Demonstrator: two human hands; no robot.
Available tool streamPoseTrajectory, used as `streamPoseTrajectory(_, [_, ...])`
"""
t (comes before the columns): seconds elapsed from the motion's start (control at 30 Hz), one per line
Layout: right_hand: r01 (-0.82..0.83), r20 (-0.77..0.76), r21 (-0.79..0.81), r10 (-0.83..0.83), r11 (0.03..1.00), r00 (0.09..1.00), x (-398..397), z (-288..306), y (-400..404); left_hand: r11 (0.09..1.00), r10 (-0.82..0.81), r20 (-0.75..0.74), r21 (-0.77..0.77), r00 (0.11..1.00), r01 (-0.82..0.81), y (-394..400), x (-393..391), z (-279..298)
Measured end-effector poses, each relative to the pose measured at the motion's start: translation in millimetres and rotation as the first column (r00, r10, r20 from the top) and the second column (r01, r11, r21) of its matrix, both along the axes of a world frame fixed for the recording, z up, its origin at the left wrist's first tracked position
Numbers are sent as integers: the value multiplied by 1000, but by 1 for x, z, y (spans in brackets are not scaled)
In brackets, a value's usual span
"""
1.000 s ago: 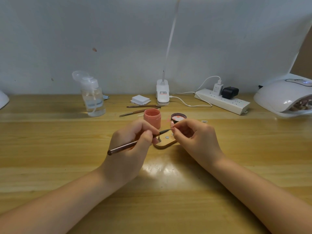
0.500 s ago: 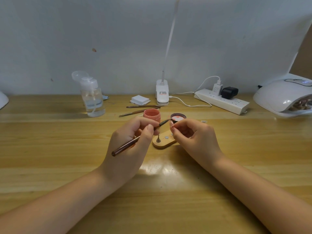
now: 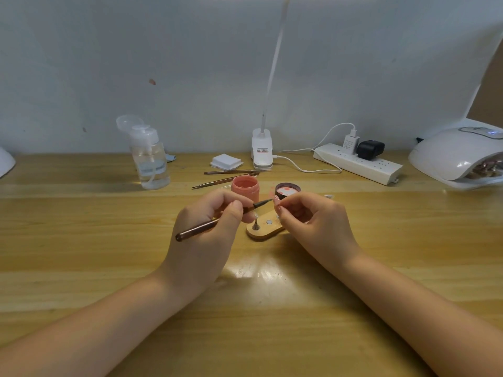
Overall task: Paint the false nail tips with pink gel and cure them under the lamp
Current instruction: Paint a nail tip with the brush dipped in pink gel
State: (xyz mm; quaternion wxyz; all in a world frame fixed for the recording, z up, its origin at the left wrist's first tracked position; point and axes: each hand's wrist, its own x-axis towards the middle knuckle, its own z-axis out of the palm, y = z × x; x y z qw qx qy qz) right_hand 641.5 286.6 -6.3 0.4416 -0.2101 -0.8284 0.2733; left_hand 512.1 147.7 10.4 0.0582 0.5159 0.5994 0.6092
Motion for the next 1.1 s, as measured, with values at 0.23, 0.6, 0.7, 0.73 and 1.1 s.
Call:
streamPoseTrajectory(0.23, [0, 7, 4, 0, 1000, 1000, 2, 2, -1, 999, -8, 1, -34, 1000, 8, 1, 2, -1])
streamPoseTrajectory(0.6, [7, -5, -21, -7, 1000, 1000, 2, 2, -1, 999, -32, 16, 4, 999, 32, -3, 5, -1])
streamPoseTrajectory(0.7, [7, -8, -14, -7, 1000, 1000, 2, 2, -1, 998, -56, -5, 26, 998, 56, -3, 7, 2])
streamPoseTrajectory(0.73, [7, -8, -15, -7, 1000, 1000, 2, 2, -1, 998, -63, -17, 19, 998, 64, -3, 8, 2])
streamPoseTrajectory(1.1, [2, -11, -25, -2, 1000, 1000, 2, 2, 0, 998, -55, -16, -1, 998, 55, -3, 9, 2])
